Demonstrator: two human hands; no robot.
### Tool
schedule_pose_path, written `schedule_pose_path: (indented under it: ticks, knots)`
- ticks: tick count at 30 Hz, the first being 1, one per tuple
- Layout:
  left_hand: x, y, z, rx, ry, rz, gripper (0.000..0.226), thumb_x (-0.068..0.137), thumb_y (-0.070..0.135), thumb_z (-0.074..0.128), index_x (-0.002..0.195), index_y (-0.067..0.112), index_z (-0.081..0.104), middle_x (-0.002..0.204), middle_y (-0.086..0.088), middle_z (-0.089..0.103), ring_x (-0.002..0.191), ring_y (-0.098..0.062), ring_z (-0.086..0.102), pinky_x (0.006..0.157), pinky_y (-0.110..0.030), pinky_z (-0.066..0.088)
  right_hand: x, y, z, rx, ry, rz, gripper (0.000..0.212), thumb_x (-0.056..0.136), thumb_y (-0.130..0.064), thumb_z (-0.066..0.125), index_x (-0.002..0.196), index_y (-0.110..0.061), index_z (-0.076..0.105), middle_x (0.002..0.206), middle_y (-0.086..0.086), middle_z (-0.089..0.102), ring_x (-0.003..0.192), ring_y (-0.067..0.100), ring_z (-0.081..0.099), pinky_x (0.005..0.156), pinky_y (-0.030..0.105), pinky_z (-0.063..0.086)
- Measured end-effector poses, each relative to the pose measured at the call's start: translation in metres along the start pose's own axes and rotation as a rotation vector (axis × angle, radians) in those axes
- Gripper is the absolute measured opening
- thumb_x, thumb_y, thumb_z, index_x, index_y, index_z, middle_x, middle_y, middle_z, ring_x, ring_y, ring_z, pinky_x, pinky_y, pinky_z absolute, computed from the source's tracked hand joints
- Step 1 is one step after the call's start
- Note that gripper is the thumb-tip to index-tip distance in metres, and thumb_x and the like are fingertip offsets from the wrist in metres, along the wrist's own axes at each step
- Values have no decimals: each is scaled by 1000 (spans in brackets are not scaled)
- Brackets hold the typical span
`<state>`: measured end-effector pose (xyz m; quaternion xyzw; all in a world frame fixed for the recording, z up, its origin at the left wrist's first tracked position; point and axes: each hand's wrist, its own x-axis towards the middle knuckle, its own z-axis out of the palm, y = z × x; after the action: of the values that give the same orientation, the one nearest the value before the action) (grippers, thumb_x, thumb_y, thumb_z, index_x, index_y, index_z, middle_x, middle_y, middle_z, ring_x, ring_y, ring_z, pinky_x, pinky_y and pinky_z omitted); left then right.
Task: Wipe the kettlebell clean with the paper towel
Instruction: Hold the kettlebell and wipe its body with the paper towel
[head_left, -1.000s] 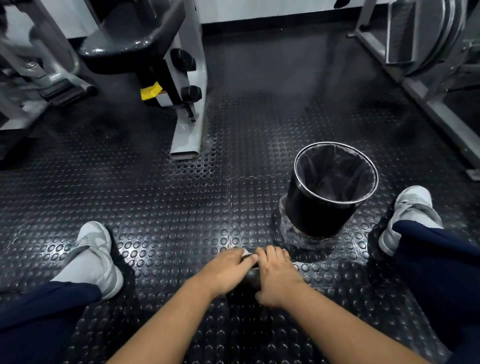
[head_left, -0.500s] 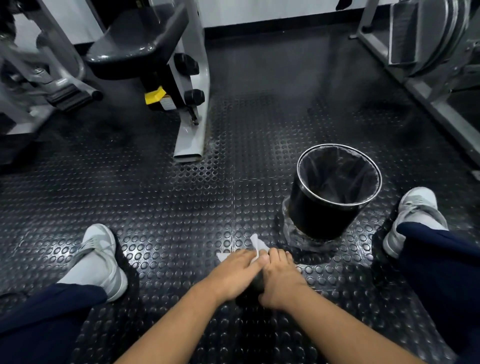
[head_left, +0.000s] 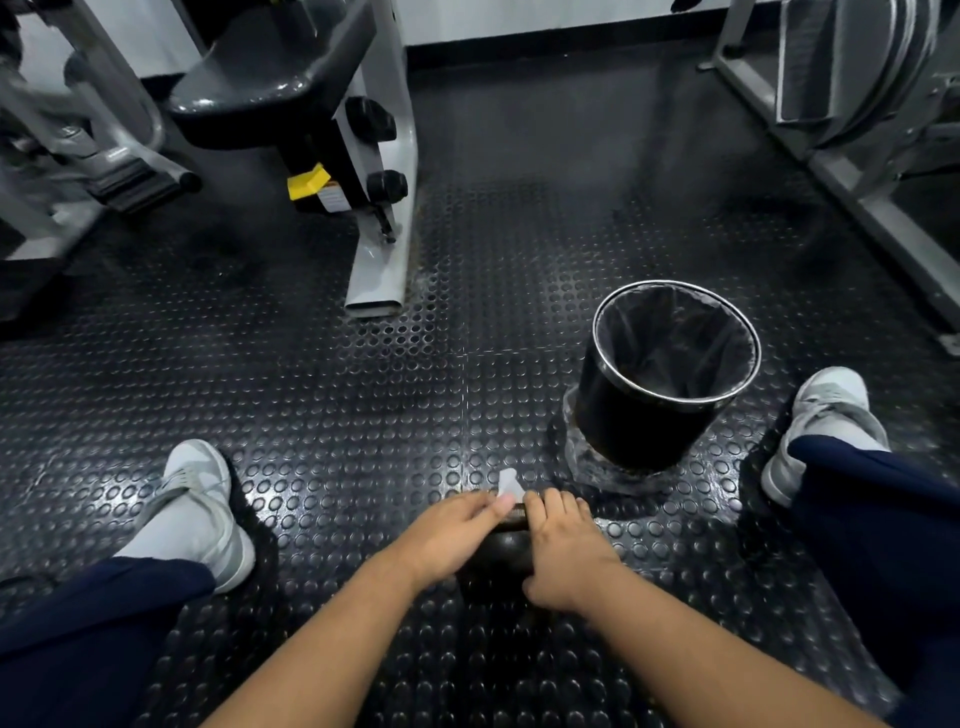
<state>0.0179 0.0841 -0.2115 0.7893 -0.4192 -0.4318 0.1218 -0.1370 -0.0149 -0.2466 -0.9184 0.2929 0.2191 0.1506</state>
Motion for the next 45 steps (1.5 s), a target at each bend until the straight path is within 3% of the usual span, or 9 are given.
schedule_pose_path:
  ticks: [4,11,13,18,24,29,33,42,45]
  knots:
    - [3,-6,-5,31,18,-37,96,89,91,23,153,25,51,157,3,51,140,-18,50,118,-41,39,2,-3,-2,28,5,-1,112,81,-49,71,162,-11,5,146,11,27,140,32,28,127,50,17]
    - [2,7,-2,-39,22,68,84,82,95,33,127,32,67,114,14,67,96,-8,62,80,-30,50,1,1,0,58,16,-2,95,76,-49,72,148,-14,22,133,8,34,126,28,35,120,45,28]
    - [4,4,-2,-15,35,44,78,88,89,35,128,30,66,116,11,66,92,-7,62,84,-32,53,2,-2,-3,30,7,-8,97,79,-49,71,152,-13,19,135,9,34,127,29,35,120,46,28]
    - [3,7,-7,117,32,-65,102,87,93,25,155,21,48,160,0,48,145,-21,46,119,-42,37,5,-8,-5,-5,-10,3,97,80,-48,70,154,-13,17,136,9,33,129,30,34,121,47,27]
    - [-4,19,-6,-13,46,-40,90,81,99,23,117,32,70,119,9,70,110,-14,65,103,-45,53,6,-4,4,-19,6,9,105,78,-53,68,156,-10,12,136,10,32,130,31,34,121,47,27]
    - [1,8,-2,61,70,-83,91,92,88,26,141,20,62,140,-4,65,125,-22,61,109,-42,48,7,-5,-1,2,-2,5,96,77,-50,70,151,-14,20,136,10,35,129,31,37,120,48,29]
    - [0,15,0,9,73,-54,90,85,95,26,120,24,69,114,5,72,97,-15,66,97,-42,56,6,-6,-3,-27,-10,4,102,80,-52,69,155,-11,14,136,11,33,129,31,35,121,49,28]
    - [6,5,-4,23,92,-85,91,88,92,24,137,27,65,136,2,68,120,-18,63,100,-37,49,8,-6,-6,-29,-12,10,102,78,-48,73,154,-13,15,136,11,33,128,32,36,121,49,28]
    - [2,13,-4,-8,84,-61,91,85,95,25,131,29,69,122,10,71,110,-14,66,100,-37,52,6,-4,-5,-53,-21,12,106,80,-50,71,158,-12,10,137,12,32,129,32,34,121,49,28]
